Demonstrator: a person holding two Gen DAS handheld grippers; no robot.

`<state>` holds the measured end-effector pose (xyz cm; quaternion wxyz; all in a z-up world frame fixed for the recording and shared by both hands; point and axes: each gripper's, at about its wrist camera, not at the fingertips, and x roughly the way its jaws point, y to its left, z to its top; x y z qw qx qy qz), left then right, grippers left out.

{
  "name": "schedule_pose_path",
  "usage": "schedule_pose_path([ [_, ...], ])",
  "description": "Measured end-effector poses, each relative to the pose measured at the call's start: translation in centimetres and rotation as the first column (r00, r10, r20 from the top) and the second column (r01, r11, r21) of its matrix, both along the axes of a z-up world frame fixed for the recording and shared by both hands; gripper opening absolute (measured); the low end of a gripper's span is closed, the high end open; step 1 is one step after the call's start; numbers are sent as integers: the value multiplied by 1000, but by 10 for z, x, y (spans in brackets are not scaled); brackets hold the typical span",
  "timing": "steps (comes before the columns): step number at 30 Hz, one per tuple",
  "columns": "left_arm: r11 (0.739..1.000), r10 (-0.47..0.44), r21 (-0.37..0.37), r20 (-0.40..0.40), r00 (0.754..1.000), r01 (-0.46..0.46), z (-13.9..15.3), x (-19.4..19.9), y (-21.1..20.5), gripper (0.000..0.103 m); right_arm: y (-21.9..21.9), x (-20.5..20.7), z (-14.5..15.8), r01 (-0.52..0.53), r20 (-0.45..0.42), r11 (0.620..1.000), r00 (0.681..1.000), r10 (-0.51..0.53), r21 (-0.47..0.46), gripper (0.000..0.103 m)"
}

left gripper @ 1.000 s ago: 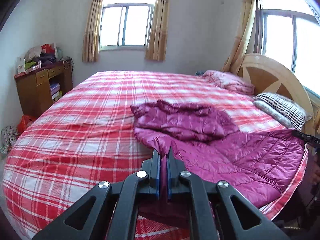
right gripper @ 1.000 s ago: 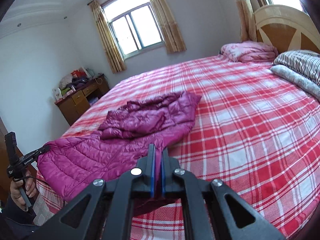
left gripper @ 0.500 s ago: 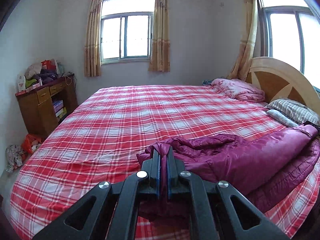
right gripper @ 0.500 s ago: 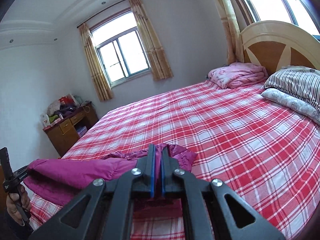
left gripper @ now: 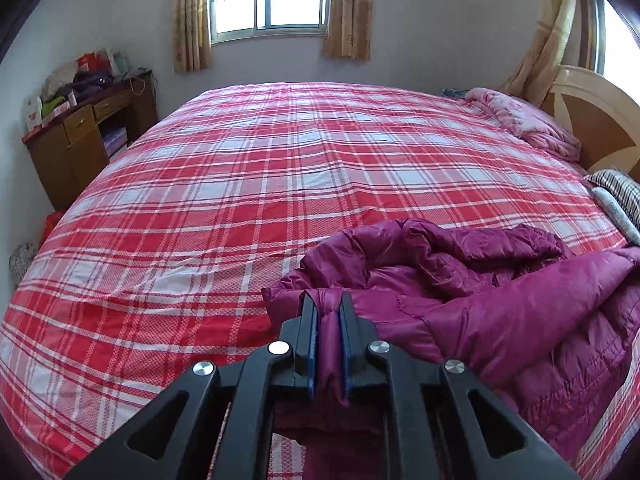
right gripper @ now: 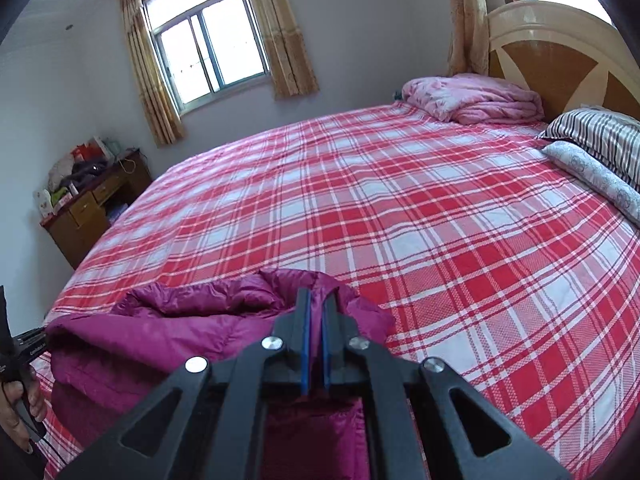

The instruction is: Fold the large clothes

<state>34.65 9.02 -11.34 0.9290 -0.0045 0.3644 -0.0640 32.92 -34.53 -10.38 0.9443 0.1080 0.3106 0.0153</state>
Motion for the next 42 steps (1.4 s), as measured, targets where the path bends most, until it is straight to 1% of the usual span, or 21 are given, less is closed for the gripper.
schedule_pose_path([
  [1, 1000, 12, -5, 21, 1000, -12, 4, -2, 1, 27, 0, 5, -5, 2, -16, 1000, 1000, -2, -4, 6],
  [2, 998, 55, 25, 65, 996, -57, 11, -6, 3, 37, 0, 8, -9, 7, -30, 1000, 1000, -7, -10, 6],
  [4, 981, 150, 91, 191, 970, -170, 28, -14, 8, 86, -1, 17, -14, 12, -51, 1000, 999, -12, -11, 6],
  [5, 973, 178, 97, 255, 951, -208, 37, -20, 11, 91, 0, 22, -16, 11, -60, 1000, 998, -12, -14, 6],
  [6, 972, 180, 92, 301, 937, -216, 44, -26, 11, 92, 2, 26, -17, 10, -69, 1000, 998, -11, -21, 6],
  [9, 975, 134, 123, 329, 935, -184, 53, -33, -6, 92, 7, 42, -19, 9, -85, 1000, 996, -11, -24, 7],
  [11, 976, 90, 157, 352, 932, -153, 52, -41, -26, 92, 8, 54, -21, 19, -92, 1000, 996, -18, 2, 8],
  [13, 971, 36, 208, 359, 933, -118, 45, -46, -50, 92, 9, 60, -20, 61, -94, 998, 994, -59, 10, 29],
  [14, 965, 23, 236, 363, 932, -115, 40, -48, -60, 92, 8, 58, -17, 98, -78, 995, 992, -97, 10, 63],
  [15, 956, 17, 267, 367, 930, -123, 35, -48, -70, 92, 6, 52, -12, 137, -43, 990, 990, -136, 22, 89],
  [16, 948, 11, 291, 369, 929, -126, 30, -48, -78, 92, 5, 43, -5, 158, 1, 986, 987, -158, 47, 92],
  [20, 941, -16, 321, 353, 935, -105, 15, -42, -99, 92, 36, 26, 14, 86, 44, 996, 995, -86, 15, 92],
  [23, 913, -25, 389, 351, 936, -122, 2, -25, -116, 92, 89, 21, 13, -66, 41, 996, 997, 68, -58, 90],
  [25, 895, -22, 427, 338, 941, -133, -5, -11, -124, 92, 125, 25, 4, -168, 17, 977, 985, 172, -134, 87],
  [26, 884, -13, 445, 325, 946, -141, -9, -3, -126, 92, 137, 28, -2, -184, 10, 967, 982, 189, -174, 83],
  [27, 877, 1, 454, 321, 947, -155, -13, 3, -126, 92, 145, 32, -9, -191, 0, 961, 981, 195, -202, 82],
  [29, 868, 14, 468, 310, 951, -166, -21, 16, -124, 92, 149, 48, -28, -191, -48, 959, 981, 185, -209, 82],
  [31, 854, 32, 492, 274, 961, -169, -33, 30, -124, 92, 144, 63, -48, -173, -107, 965, 982, 154, -196, 81],
  [35, 877, 78, 453, 196, 978, -160, -50, 51, -118, 92, 123, 75, -61, -126, -126, 984, 986, 110, -125, 81],
  [39, 888, 97, 433, 151, 984, -154, -59, 65, -118, 92, 125, 77, -62, -120, -132, 982, 986, 101, -148, 81],
  [42, 901, 113, 407, 117, 987, -151, -63, 76, -114, 95, 126, 82, -64, -117, -139, 982, 986, 96, -148, 81],
])
